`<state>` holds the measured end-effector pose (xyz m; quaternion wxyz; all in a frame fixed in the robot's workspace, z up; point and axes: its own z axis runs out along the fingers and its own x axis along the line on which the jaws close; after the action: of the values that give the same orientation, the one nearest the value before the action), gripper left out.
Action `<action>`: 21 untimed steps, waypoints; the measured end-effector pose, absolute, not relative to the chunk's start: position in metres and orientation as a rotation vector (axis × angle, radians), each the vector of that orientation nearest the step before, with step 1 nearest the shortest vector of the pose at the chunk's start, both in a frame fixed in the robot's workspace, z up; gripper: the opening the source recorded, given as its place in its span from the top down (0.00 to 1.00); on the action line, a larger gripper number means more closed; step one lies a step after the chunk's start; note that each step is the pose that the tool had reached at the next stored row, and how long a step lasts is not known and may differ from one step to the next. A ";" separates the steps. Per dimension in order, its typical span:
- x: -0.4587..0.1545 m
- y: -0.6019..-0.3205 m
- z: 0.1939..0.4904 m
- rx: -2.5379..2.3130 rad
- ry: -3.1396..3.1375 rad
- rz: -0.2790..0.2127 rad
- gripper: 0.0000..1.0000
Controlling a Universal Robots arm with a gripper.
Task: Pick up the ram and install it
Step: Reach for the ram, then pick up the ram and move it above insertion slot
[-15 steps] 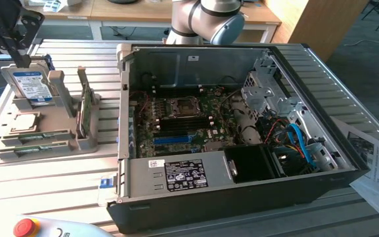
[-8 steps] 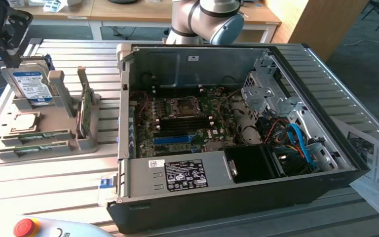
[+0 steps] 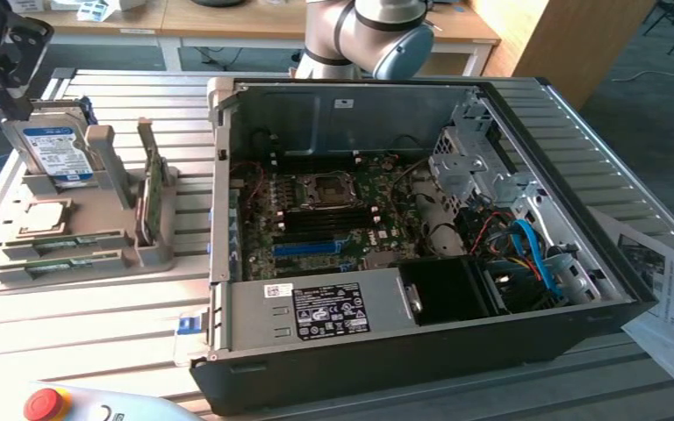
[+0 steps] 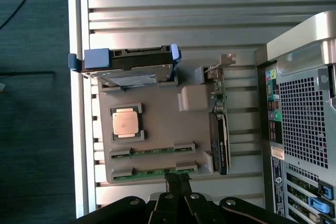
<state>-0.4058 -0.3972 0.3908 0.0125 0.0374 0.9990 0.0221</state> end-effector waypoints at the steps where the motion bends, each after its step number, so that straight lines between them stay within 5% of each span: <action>1: -0.407 -0.397 0.391 0.117 3.114 0.069 0.90; 21: -0.407 -0.397 0.391 0.114 3.114 0.069 0.90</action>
<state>-0.4068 -0.3972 0.3908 0.0125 0.0366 0.9990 0.0221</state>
